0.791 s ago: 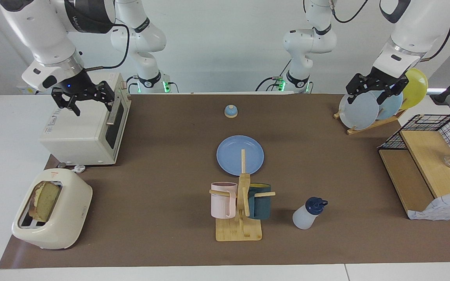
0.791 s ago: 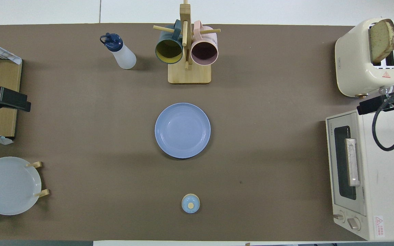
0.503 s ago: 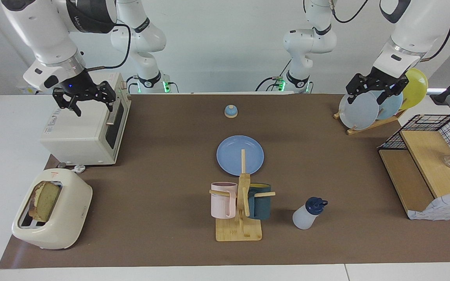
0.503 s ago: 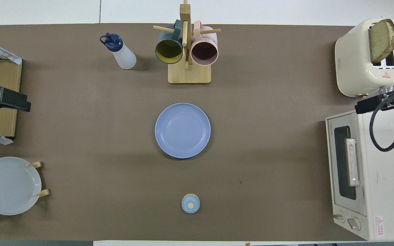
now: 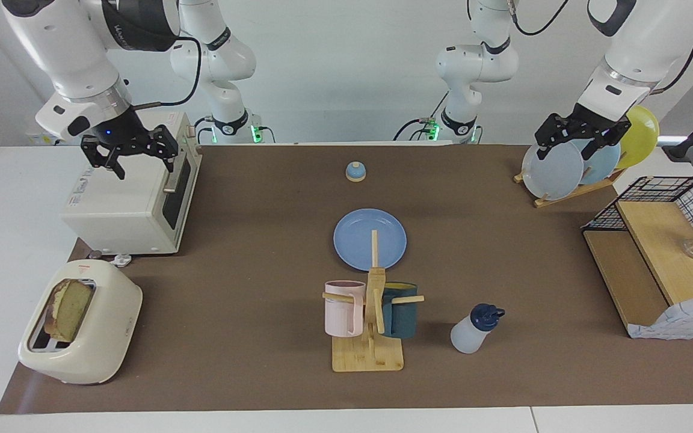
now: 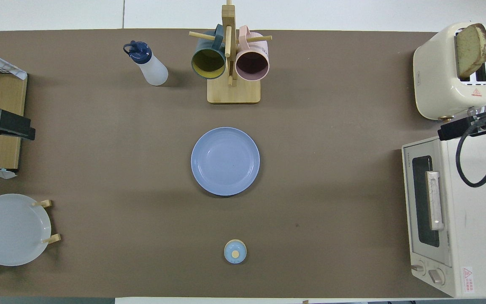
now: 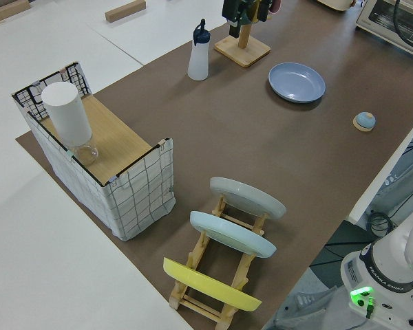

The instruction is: Put bread on plate and add seasoning

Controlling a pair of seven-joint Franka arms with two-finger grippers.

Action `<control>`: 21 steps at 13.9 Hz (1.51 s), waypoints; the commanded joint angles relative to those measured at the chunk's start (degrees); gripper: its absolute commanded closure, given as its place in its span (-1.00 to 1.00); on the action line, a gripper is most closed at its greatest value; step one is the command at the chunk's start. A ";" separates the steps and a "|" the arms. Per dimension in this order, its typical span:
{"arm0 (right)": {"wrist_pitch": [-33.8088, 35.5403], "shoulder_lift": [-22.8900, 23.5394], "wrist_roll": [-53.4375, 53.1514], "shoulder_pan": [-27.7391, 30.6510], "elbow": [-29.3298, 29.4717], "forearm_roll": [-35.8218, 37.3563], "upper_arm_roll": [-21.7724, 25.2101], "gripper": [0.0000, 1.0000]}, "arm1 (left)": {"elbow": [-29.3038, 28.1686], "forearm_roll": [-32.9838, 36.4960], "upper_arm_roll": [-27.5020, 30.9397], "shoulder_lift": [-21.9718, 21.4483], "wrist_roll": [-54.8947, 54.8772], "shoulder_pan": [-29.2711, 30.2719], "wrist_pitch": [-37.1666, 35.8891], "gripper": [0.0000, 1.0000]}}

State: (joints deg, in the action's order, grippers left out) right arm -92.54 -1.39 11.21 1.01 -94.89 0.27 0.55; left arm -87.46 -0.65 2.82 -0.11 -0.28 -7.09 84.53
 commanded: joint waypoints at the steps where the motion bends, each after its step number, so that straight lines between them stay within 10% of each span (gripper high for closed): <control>1: -4.72 -0.28 0.31 1.10 -0.91 -1.24 -0.11 -1.00 | -2.63 -0.40 0.08 -2.09 1.68 -0.20 0.19 -1.00; 9: -34.70 8.49 -1.11 5.57 -4.00 7.19 0.33 -1.00 | -9.73 -0.40 -0.18 -4.46 2.65 -3.63 14.85 -1.00; 16: -49.23 16.77 -0.93 9.01 -2.59 13.00 0.24 -0.81 | -33.01 -0.40 -0.27 -13.60 4.23 -7.22 40.23 -1.00; 21: -50.64 18.36 0.74 8.92 -1.44 13.52 0.24 0.04 | -42.59 -0.40 -0.27 -12.11 6.69 -9.96 58.68 -1.00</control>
State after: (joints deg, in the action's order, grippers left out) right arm -142.60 15.79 11.04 9.37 -97.66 12.66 1.33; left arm -124.64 -0.69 1.97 -11.16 5.73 -16.42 135.51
